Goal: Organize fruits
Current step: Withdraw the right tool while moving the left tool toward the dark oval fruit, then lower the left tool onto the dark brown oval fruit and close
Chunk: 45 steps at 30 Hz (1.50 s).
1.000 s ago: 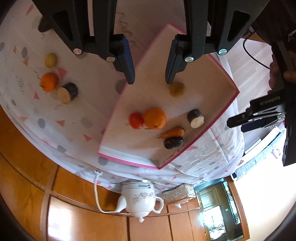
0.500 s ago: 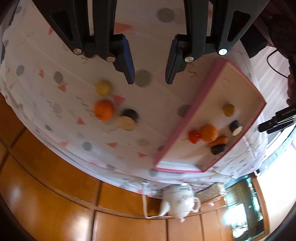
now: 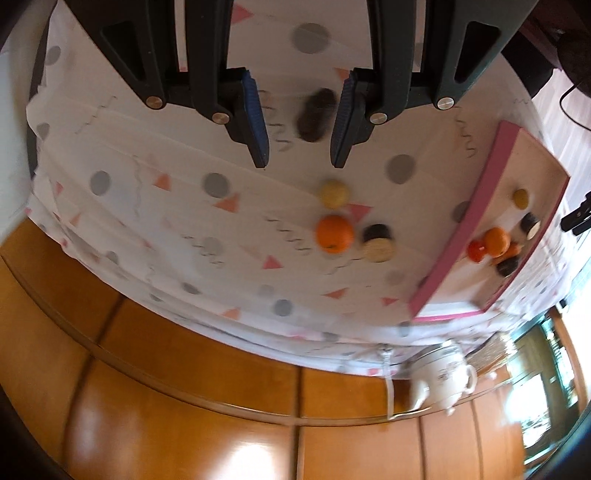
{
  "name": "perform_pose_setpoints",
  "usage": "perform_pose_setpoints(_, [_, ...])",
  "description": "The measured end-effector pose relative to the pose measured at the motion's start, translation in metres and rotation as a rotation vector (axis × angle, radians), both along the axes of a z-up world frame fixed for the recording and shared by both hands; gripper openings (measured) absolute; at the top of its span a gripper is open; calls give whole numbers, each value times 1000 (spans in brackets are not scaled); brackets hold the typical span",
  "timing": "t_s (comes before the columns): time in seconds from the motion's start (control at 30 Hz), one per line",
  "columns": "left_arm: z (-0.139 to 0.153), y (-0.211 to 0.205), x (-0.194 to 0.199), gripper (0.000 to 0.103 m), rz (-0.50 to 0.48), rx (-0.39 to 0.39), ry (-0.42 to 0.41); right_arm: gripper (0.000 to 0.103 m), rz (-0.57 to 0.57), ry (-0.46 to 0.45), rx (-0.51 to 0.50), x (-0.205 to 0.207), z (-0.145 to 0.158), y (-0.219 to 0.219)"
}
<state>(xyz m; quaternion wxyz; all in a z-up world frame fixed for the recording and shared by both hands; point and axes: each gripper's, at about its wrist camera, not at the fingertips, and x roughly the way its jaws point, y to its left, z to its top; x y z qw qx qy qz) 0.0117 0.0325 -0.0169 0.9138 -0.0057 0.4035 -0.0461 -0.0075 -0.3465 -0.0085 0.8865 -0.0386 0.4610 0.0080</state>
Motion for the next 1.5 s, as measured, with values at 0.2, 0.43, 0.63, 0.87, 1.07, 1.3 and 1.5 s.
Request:
perform_pose_setpoints(0.2, [5, -15, 5, 74, -41, 16, -11, 35, -105, 2, -9, -4, 2, -40])
perform_pose_setpoints(0.43, [8, -30, 9, 74, -69, 14, -11, 35, -256, 10, -3, -11, 0, -91])
perform_pose_setpoints(0.63, [10, -43, 11, 74, -97, 20, -10, 35, -405, 10, 41, -18, -2, -130])
perform_pose_setpoints(0.87, [16, -63, 12, 74, -141, 25, -23, 35, -556, 27, 79, -25, -8, -163])
perform_pose_setpoints(1.07, [21, -84, 14, 74, -189, 30, -30, 35, -680, 12, 99, -37, -7, -190])
perform_pose_setpoints(1.3, [24, -118, 14, 74, -269, 36, -33, 39, -873, -19, 149, -61, -6, -227])
perform_pose_setpoints(1.5, [24, -159, 12, 74, -365, 45, -27, 39, -950, -41, 152, -70, -4, -240])
